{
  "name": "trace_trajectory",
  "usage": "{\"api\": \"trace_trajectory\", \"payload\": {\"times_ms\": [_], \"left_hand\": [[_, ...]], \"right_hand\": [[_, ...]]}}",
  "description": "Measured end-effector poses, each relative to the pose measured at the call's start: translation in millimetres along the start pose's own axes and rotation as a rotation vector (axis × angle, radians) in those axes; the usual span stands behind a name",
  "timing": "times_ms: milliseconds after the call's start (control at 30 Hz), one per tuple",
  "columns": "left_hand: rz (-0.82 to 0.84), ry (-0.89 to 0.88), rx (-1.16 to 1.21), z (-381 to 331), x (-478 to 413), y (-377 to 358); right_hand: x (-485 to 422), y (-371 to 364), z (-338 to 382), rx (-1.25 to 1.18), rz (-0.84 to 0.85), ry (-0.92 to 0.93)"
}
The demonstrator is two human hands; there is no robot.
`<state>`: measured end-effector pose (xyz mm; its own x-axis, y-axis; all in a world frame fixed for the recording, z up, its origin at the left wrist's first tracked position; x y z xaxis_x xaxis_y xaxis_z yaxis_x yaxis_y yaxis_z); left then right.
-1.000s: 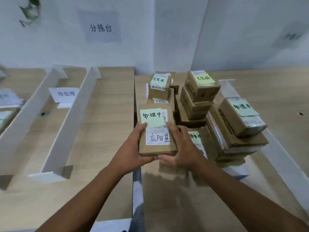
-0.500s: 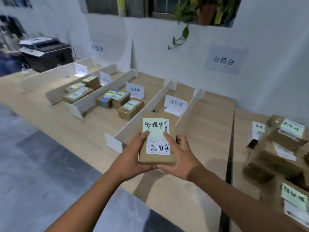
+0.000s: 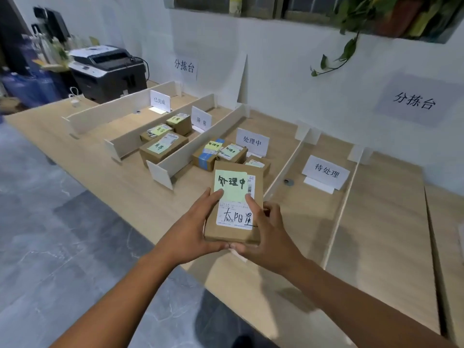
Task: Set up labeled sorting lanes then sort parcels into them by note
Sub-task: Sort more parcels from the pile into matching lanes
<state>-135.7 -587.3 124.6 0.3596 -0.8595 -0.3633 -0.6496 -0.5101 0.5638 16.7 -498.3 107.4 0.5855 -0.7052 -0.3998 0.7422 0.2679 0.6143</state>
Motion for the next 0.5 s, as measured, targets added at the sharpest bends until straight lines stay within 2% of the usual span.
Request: {"api": "trace_trajectory", "payload": {"times_ms": [200, 500], "left_hand": [[0.09, 0.024, 0.048, 74, -84, -28], [0.26, -0.003, -0.012, 166, -232, -88]], "right_hand": [[-73, -44, -60, 0.073, 0.002, -0.091], [-180, -86, -157, 0.129, -0.046, -0.292]]}}
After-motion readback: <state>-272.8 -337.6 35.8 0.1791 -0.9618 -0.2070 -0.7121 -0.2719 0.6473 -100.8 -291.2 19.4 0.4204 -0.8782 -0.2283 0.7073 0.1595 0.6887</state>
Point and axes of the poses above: each hand's wrist, its own x-axis away from the middle knuckle, its own y-axis out of the back of the hand, z = x × y, the point moved 9 cm from there along -x, towards the middle knuckle, and after that the axes turned 15 degrees about -z, right-handed, at the moved point
